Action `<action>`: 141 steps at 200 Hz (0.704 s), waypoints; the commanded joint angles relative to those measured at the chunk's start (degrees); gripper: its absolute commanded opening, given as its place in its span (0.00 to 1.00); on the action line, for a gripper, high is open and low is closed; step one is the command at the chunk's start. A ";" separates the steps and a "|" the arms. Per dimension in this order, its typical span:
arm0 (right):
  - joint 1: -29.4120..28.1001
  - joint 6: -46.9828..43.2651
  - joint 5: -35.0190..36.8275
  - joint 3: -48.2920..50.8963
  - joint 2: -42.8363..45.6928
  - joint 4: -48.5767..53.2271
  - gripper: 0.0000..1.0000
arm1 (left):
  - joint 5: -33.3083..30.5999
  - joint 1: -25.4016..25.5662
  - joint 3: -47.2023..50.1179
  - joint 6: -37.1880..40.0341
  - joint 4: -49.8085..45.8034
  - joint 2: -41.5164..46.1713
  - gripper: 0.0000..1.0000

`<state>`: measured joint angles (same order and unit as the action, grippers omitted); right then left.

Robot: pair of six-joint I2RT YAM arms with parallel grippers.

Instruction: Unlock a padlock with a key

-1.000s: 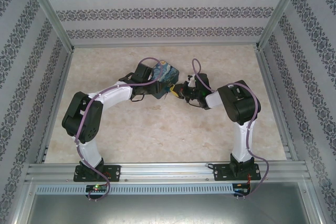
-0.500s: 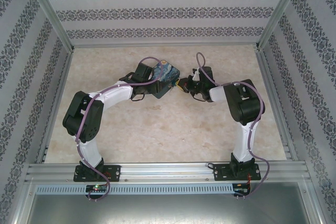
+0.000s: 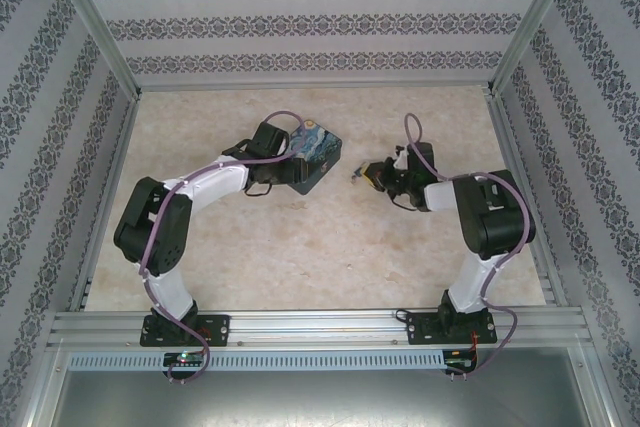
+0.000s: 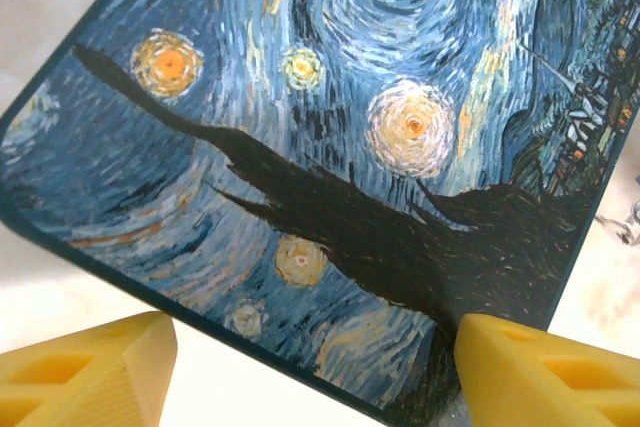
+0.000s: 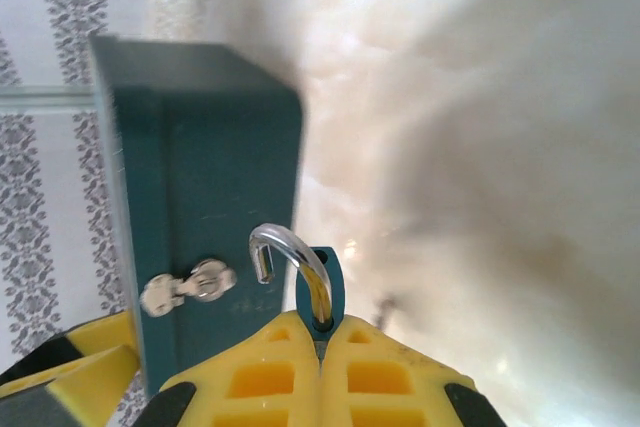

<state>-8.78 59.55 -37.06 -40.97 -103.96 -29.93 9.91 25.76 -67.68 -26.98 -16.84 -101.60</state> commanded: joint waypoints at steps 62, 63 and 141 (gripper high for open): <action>6.91 -3.59 -0.67 10.16 12.28 7.81 0.64 | 3.59 -2.60 3.12 -1.75 -11.10 16.72 0.99; 7.01 -3.62 -0.66 10.23 12.68 8.24 0.65 | 3.52 -2.62 3.10 -1.75 -11.19 16.97 0.99; 9.73 -22.79 23.50 -2.86 41.10 46.22 0.98 | -23.41 -10.23 9.37 6.29 -10.26 36.65 1.00</action>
<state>0.40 47.37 -28.80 -36.86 -69.21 1.67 1.08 17.82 -62.92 -26.76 -28.01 -69.69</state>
